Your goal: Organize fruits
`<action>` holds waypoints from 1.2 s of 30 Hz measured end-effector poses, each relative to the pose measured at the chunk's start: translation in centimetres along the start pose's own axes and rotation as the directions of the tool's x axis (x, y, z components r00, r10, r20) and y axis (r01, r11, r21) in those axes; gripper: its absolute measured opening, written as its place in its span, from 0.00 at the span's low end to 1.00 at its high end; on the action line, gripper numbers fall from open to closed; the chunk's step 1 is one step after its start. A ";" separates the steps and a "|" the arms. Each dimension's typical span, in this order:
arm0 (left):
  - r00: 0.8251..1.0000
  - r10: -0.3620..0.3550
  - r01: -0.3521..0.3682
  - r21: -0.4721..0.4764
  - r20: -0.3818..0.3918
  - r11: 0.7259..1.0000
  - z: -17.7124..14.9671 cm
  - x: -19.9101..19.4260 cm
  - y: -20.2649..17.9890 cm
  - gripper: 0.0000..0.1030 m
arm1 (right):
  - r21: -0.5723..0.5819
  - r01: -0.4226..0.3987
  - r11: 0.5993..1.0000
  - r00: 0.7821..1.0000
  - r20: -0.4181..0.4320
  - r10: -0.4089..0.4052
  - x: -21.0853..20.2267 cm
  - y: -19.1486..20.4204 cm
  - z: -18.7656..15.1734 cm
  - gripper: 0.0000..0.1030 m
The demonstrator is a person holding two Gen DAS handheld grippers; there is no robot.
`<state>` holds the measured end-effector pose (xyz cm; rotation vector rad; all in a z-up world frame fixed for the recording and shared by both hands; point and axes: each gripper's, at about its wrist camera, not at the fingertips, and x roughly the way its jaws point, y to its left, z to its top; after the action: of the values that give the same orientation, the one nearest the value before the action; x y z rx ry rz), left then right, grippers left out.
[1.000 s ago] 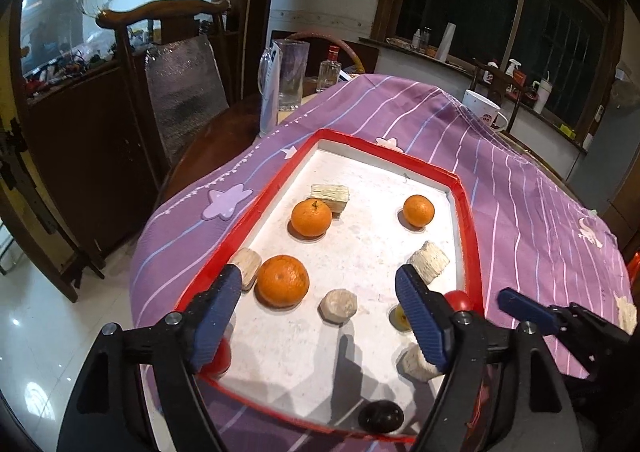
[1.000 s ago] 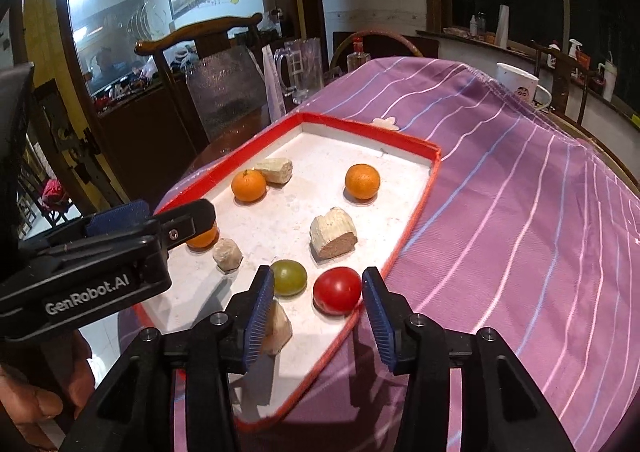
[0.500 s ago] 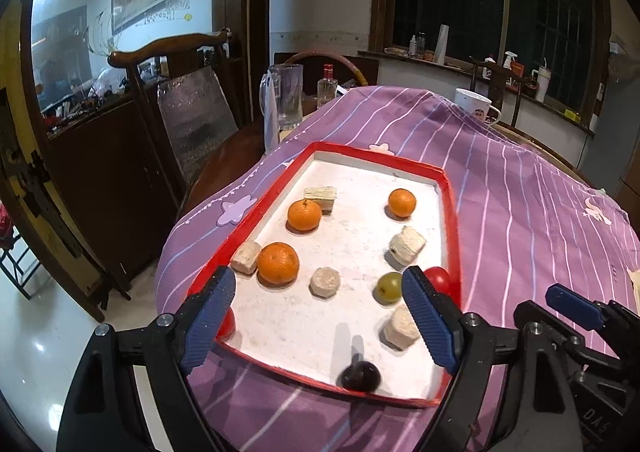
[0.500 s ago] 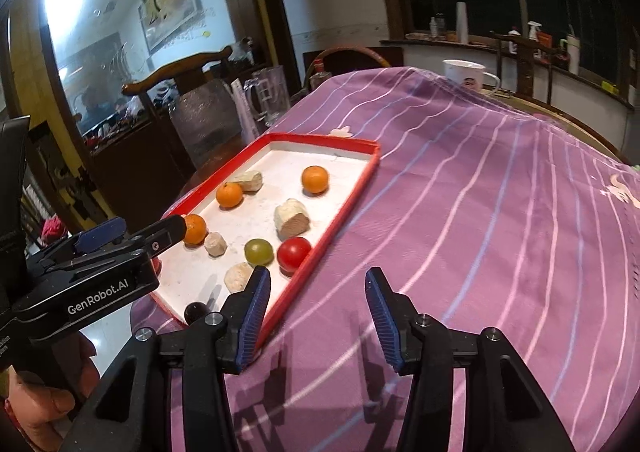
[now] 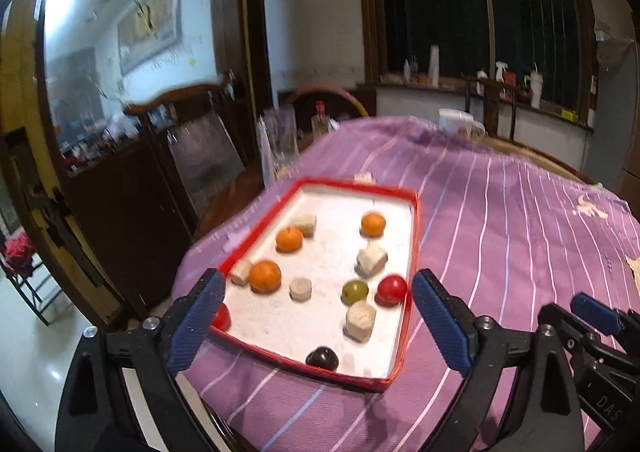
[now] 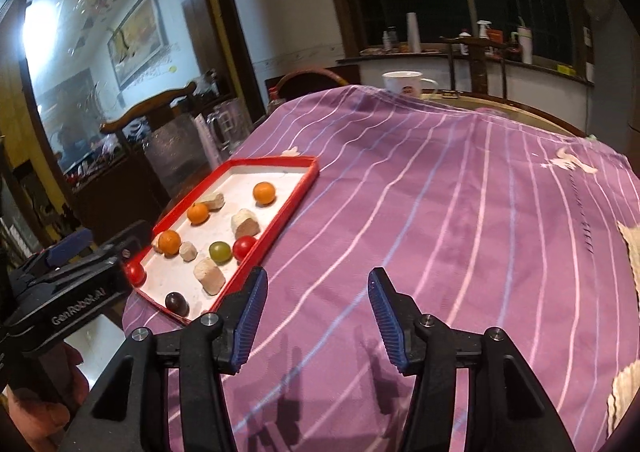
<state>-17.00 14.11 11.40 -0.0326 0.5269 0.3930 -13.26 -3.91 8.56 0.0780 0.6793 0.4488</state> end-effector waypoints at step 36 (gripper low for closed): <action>0.996 -0.050 0.051 -0.016 0.077 0.999 -1.7 -2.7 -1.8 1.00 | -0.017 0.020 1.000 0.999 0.035 -0.019 -2.2 -0.7 -1.6 0.62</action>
<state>-19.28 11.21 11.18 -0.0480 0.4465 0.3484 -15.54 -5.65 8.44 0.0628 0.6416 0.4339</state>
